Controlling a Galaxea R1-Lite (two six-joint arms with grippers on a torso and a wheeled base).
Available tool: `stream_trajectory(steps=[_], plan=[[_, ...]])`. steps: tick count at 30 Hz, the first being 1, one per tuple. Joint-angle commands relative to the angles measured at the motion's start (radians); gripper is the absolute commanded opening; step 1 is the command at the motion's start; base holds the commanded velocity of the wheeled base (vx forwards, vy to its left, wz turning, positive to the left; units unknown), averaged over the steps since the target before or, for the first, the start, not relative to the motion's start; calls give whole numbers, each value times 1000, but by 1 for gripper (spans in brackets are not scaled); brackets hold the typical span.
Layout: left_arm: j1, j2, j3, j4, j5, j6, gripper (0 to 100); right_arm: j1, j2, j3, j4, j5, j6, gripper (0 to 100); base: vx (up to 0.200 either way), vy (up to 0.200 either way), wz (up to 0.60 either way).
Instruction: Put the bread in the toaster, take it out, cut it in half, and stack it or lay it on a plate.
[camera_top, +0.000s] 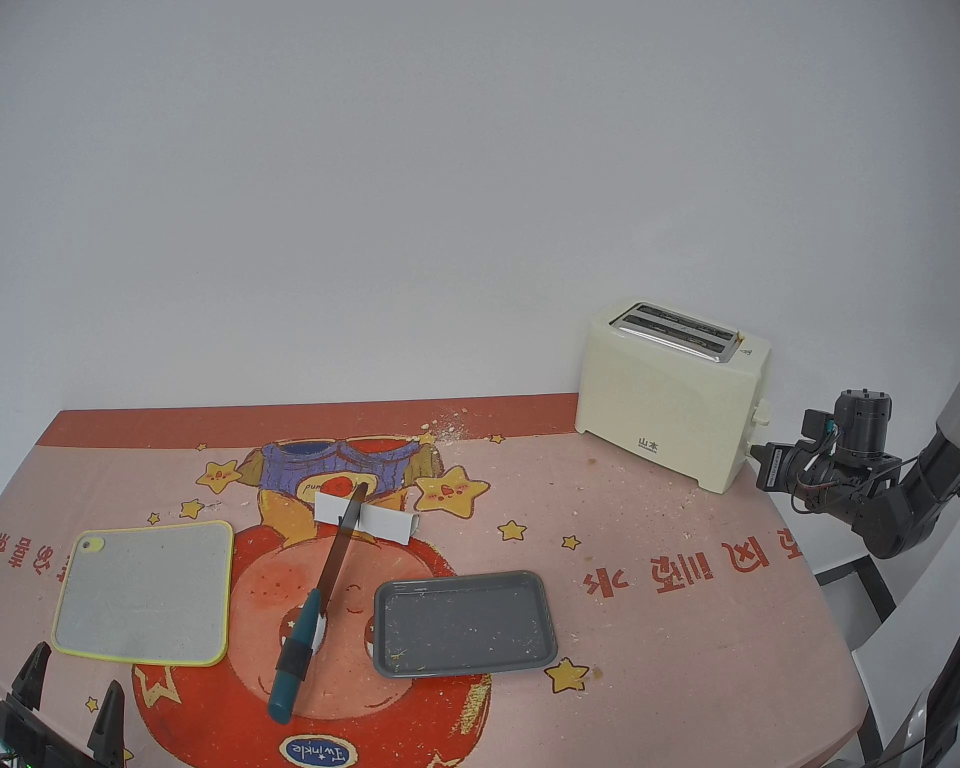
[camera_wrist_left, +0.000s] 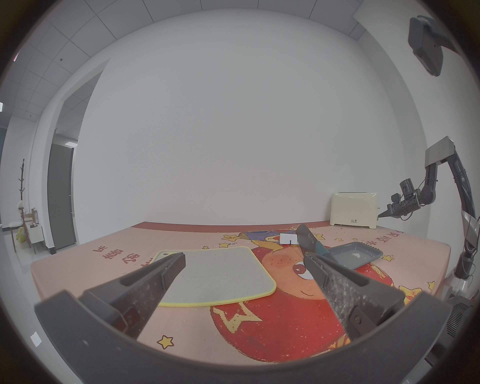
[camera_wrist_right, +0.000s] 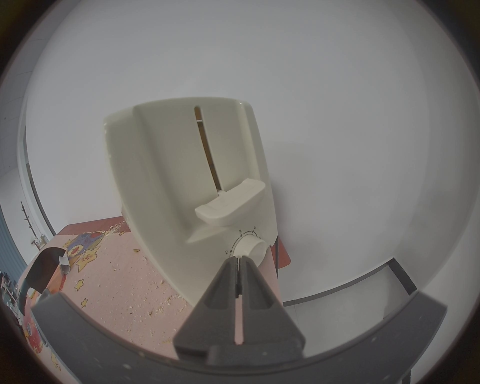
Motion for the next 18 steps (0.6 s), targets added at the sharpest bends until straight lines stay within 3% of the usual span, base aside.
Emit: stream_trajectory(steps=[1,18], plan=[[0,2,18,0,0,0,100,6,5,-1,1,1,0,0,0,0,0],[0,2,18,0,0,0,100,9,25,0,0,-8,-2,0,0,0,0]])
